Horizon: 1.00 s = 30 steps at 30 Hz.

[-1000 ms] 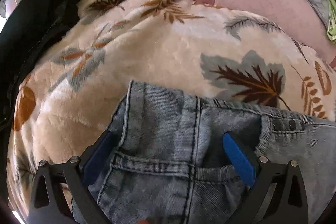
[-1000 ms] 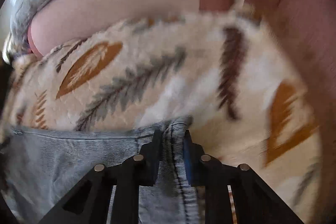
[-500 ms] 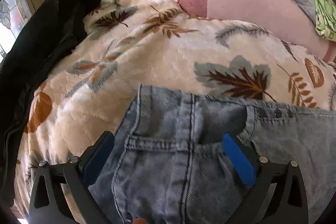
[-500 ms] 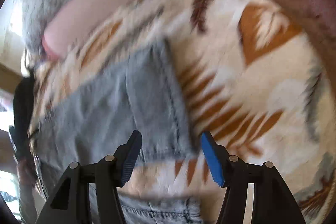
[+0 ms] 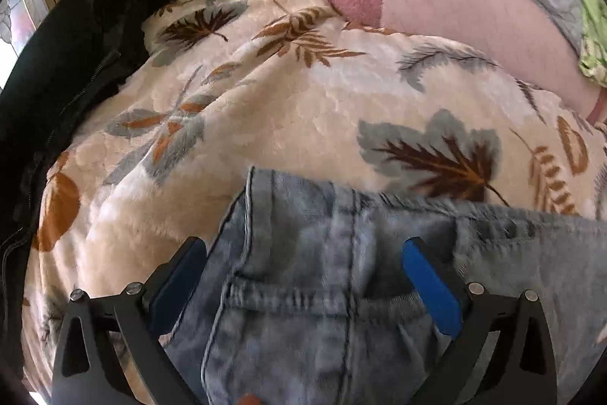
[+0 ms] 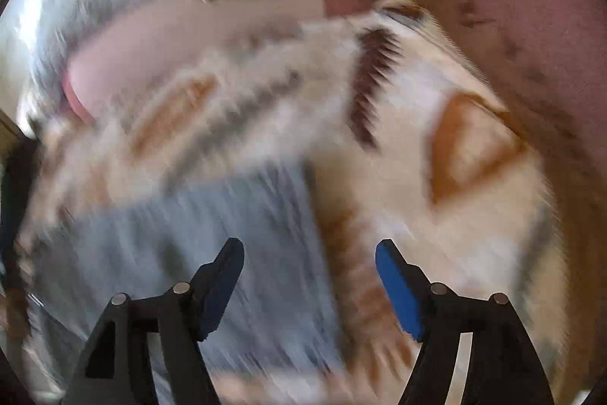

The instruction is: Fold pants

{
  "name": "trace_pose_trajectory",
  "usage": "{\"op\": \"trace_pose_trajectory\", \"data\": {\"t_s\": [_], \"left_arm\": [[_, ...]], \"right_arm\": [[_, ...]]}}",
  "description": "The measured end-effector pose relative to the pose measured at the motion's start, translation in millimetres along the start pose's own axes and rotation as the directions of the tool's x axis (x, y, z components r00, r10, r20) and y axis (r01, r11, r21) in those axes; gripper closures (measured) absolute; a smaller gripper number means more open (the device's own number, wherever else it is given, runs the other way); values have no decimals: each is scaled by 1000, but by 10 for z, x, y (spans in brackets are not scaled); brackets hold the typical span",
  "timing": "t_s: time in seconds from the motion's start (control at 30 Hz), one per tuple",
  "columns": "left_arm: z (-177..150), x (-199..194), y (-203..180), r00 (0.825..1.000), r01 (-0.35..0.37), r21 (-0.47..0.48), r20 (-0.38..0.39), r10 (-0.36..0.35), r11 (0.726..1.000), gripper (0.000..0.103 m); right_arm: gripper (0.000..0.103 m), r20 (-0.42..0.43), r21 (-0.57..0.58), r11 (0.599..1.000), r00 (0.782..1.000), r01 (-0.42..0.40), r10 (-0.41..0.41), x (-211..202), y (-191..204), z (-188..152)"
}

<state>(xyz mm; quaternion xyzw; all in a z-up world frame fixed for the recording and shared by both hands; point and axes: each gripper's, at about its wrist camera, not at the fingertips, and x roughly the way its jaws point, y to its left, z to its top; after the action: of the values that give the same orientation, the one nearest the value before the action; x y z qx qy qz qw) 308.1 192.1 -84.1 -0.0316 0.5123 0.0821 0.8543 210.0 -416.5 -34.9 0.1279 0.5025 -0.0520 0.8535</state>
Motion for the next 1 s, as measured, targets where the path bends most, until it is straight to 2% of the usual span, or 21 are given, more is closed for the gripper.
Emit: {"op": "trace_pose_trajectory", "data": {"t_s": [0.07, 0.13, 0.17, 0.23, 0.27, 0.33, 0.47, 0.53, 0.6, 0.63, 0.67, 0.73, 0.8, 0.87, 0.93, 0.97, 1.0], "left_arm": [[35, 108, 27, 1000, -4, -25, -19, 3, 1000, 0], [30, 180, 63, 999, 9, -55, -30, -11, 998, 0], [33, 204, 64, 1000, 6, -57, -28, -7, 998, 0], [49, 214, 37, 1000, 2, -44, -27, -4, 999, 4], [71, 204, 18, 1000, 11, -33, -23, -12, 999, 17], [116, 205, -25, 998, 32, -15, -45, -32, 999, 26], [161, 197, -116, 996, 51, 10, -74, -50, 999, 45], [185, 192, -104, 994, 70, -1, -87, -69, 998, 47], [217, 202, -32, 989, 103, -53, -97, -108, 993, 44], [232, 216, 17, 987, 119, -83, -102, -128, 989, 37], [242, 219, 68, 985, 129, -108, -101, -140, 986, 34], [262, 199, 146, 983, 149, -130, -88, -162, 980, 34], [289, 169, 235, 986, 138, -156, -69, -150, 978, 34], [316, 191, 315, 983, 159, -191, -60, -173, 969, 28], [337, 277, 308, 981, 157, -195, -85, -176, 968, 28], [350, 299, 281, 982, 156, -181, -82, -173, 971, 43], [370, 313, 238, 985, 134, -157, -84, -149, 978, 56]], "right_arm": [[28, -26, 53, 997, 998, -62, 63, 287, -17, 246], [30, -77, 66, 996, 995, -56, 61, 584, -32, 386], [36, -123, 57, 997, 991, -43, 49, 741, -21, 373], [54, -121, 5, 1000, 993, 6, -6, 818, 65, 387], [62, -120, -6, 1000, 993, 9, -9, 792, 101, 392], [77, -116, -33, 999, 993, 27, -31, 727, 188, 414], [79, -110, -51, 998, 993, 40, -45, 643, 259, 407], [79, -108, -60, 998, 993, 37, -43, 681, 274, 421], [75, -113, -51, 998, 993, 27, -33, 761, 251, 445], [73, -106, -27, 1000, 994, 10, -13, 690, 182, 420], [73, -103, -2, 1000, 995, -8, 8, 666, 141, 415], [63, -100, 32, 999, 994, -30, 33, 638, 80, 413], [56, -102, 57, 997, 993, -49, 55, 641, 12, 417], [55, -108, 81, 994, 991, -71, 80, 671, -38, 411], [55, -121, 84, 994, 989, -75, 84, 725, -59, 385], [56, -121, 76, 995, 990, -71, 79, 745, -48, 384], [64, -117, 68, 996, 991, -64, 72, 745, -33, 386]]}}
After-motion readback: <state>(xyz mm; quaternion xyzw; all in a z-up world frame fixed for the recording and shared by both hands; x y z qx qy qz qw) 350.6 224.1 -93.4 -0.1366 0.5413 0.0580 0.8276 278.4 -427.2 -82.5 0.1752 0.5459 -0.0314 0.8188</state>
